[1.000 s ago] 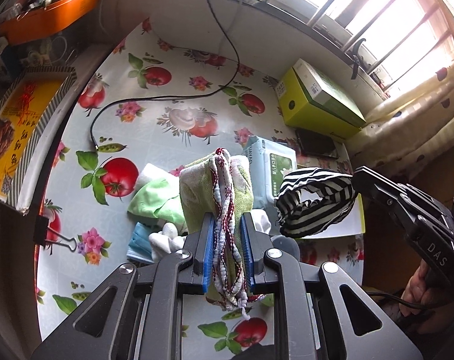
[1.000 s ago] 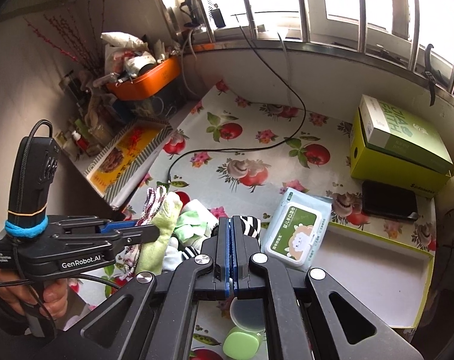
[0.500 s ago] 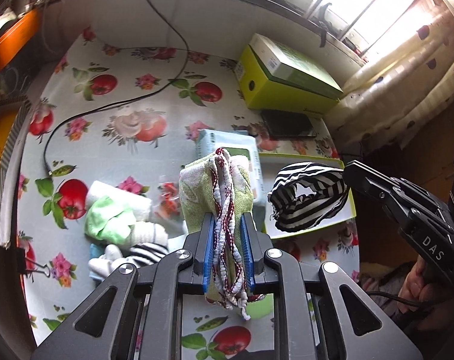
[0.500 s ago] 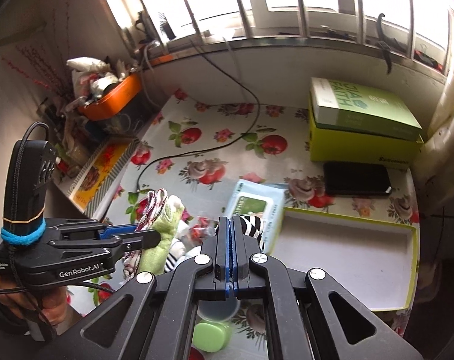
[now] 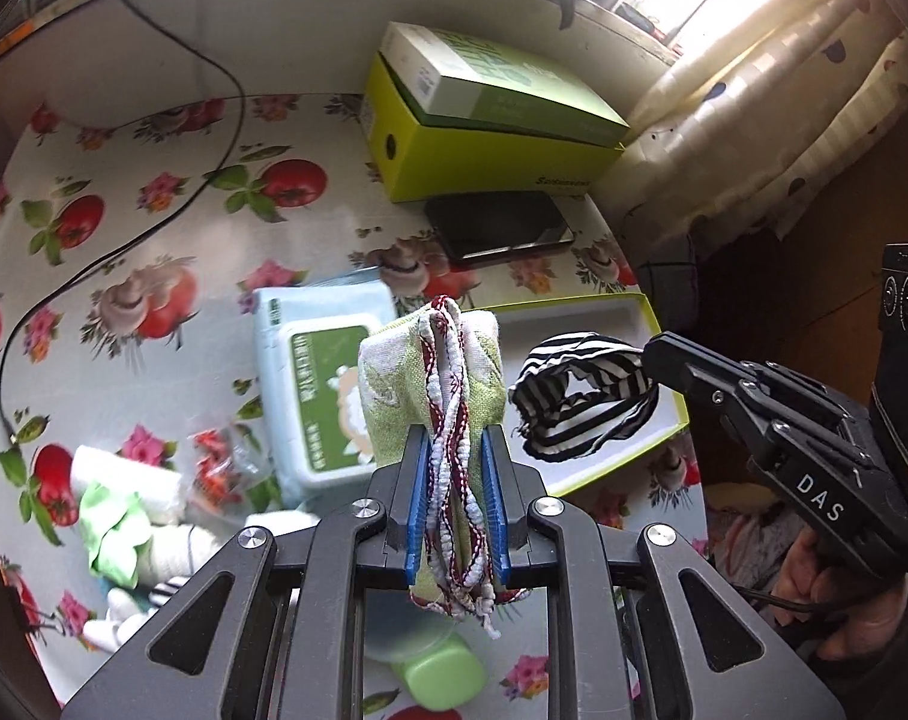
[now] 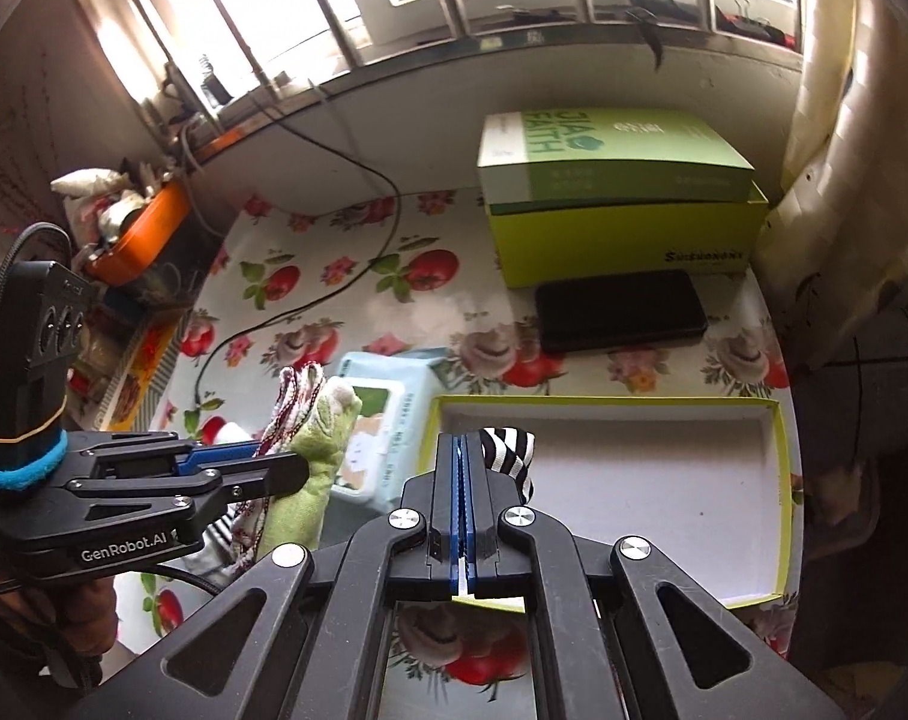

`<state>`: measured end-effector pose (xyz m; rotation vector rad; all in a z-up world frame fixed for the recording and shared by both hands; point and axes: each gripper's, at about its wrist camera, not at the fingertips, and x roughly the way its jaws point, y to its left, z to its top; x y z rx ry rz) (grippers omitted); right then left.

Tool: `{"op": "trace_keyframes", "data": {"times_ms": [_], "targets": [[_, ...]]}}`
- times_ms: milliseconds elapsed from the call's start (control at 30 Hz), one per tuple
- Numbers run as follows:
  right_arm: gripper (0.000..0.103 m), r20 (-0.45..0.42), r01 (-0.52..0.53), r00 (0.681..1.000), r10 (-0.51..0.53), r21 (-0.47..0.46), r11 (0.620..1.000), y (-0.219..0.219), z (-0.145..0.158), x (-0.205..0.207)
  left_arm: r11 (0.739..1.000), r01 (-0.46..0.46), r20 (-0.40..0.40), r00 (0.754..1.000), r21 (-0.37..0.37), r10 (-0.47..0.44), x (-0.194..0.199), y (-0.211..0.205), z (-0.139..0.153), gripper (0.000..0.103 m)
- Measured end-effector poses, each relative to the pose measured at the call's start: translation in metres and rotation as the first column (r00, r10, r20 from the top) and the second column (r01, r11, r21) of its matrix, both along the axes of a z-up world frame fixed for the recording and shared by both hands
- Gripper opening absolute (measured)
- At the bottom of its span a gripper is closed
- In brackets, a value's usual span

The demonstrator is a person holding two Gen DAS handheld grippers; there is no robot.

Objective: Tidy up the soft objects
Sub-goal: 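Carry towel with left gripper while right gripper drops striped hat into box tray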

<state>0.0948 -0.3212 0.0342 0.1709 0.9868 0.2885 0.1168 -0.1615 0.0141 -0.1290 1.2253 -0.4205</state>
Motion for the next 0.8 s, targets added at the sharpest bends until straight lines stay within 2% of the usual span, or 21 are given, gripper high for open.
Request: {"op": "trace_keyframes", "data": {"times_ms": [200,467,633,800], "targets": [[0.002,-0.029,0.026,0.999,-0.026,0.005,1.000,-0.018,-0.020,0.013,1.000,0.024,-0.049,0.998,-0.009,-0.024,0.021,-0.027,-0.021,0.018],[0.002,-0.060,0.041,0.997,-0.040,0.013,0.999,-0.034,-0.042,0.024,1.000,-0.002,-0.126,0.992,-0.001,0.002,0.041,-0.051,-0.056,0.018],[0.002,-0.076,0.044,0.996,-0.043,0.017,0.999,-0.040,-0.052,0.029,0.997,0.005,-0.131,0.991,0.077,0.005,0.052,-0.065,-0.077,0.018],[0.002,-0.083,0.044,0.996,-0.042,0.029,0.999,-0.044,-0.059,0.037,0.994,0.015,-0.155,0.988,0.105,0.002,0.060,-0.073,-0.093,0.020]]}}
